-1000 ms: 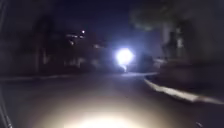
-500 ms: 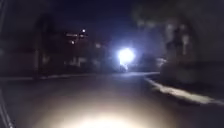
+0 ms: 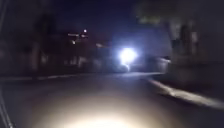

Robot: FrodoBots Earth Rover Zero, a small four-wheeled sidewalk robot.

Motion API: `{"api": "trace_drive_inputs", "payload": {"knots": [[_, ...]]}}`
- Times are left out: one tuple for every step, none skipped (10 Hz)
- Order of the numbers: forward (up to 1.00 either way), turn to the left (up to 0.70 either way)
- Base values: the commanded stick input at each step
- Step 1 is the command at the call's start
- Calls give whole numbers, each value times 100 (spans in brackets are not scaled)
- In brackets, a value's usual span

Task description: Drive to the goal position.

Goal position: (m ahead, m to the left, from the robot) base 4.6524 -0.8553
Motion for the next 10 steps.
{"api": "trace_drive_inputs", "payload": {"knots": [[70, 2], [70, 2], [70, 2], [70, 1], [70, -11], [70, -29], [70, -33], [70, -33], [70, -33], [70, -33]]}}
